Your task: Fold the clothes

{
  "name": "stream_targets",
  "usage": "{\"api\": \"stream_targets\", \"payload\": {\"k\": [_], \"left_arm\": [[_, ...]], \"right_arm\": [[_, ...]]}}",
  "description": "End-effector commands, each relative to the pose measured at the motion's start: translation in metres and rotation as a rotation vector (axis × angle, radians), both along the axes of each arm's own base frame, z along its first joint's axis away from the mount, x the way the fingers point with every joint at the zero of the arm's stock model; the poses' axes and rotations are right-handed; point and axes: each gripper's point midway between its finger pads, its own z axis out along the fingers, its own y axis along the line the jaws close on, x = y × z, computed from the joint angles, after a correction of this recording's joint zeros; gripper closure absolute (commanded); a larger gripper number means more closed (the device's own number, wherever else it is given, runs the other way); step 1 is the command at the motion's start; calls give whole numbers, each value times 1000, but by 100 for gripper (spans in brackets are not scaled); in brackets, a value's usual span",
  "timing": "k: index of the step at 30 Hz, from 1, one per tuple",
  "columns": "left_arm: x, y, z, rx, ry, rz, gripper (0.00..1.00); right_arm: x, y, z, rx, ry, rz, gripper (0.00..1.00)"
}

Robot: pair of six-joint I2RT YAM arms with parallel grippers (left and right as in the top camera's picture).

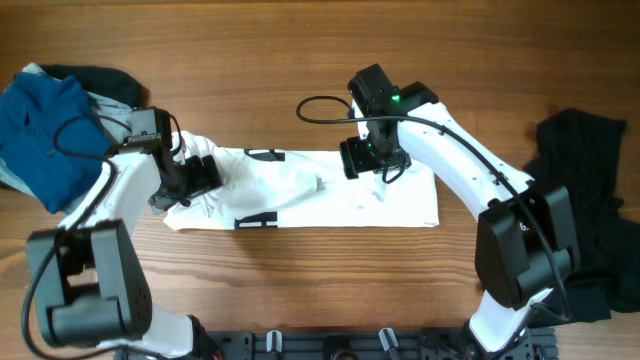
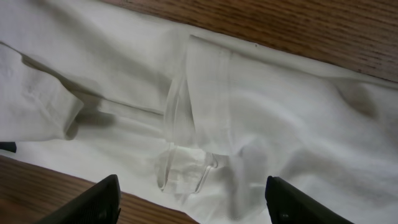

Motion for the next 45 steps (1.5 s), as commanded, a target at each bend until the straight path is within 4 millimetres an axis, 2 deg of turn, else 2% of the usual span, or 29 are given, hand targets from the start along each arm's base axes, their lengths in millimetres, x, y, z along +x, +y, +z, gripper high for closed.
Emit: {"api": "stream_targets", "payload": {"k": [1,2,4,8,9,11,12,14,15,17,19,24,27,29,31,36,38,42,45], "left_arm": [[-9,-5,-20,-37,76,-28,10],[-10,-8,-24,-54,89,-29,15],[-12,-16,-28,-107,103,-32,34],[-15,-18,-27,-118,114,-32,62],[-16,-19,-27,-119,117,-32,63],[-17,-18,-27,-119,121,-32,76],[-17,-19,-27,-119,120,-32,80],[-18,-19,-27,-119,124,-31,94],[-18,-18,-27,-119,126,-29,96],[-19,-12,-22,-112,126,-13,96],[-15,-3,-9,-108,108,16,96],[2,26,46,-93,13,93,96],[9,32,74,-81,-47,102,96],[9,30,83,-76,-71,95,96],[7,28,84,-77,-67,93,96],[2,27,84,-82,-44,94,96],[-2,25,85,-85,-30,91,96],[0,8,106,-83,-49,40,96],[9,-16,125,-85,-93,-5,96]], "right_arm": [[6,-2,8,-4,-32,3,25],[6,-2,8,-4,-32,1,26],[7,-3,8,-4,-33,0,26],[6,-3,8,-6,-31,-1,27],[7,-5,8,-10,-31,-5,27],[9,-16,7,-42,-30,-38,27],[10,-26,7,-67,-26,-73,28],[12,-44,6,-81,-4,-120,28],[13,-55,6,-87,9,-154,28],[17,-78,6,-93,28,-215,29],[17,-87,4,-64,47,-195,33],[4,-89,-14,-52,86,-166,53],[-5,-76,-37,18,97,-140,58],[-15,-59,-45,95,114,-86,60],[-16,-48,-47,101,102,-56,60],[-20,-29,-49,104,85,-1,59],[-24,-28,-61,74,105,-14,59],[-35,-26,-86,43,177,-19,60],[-33,-25,-87,46,173,-18,60]]}}
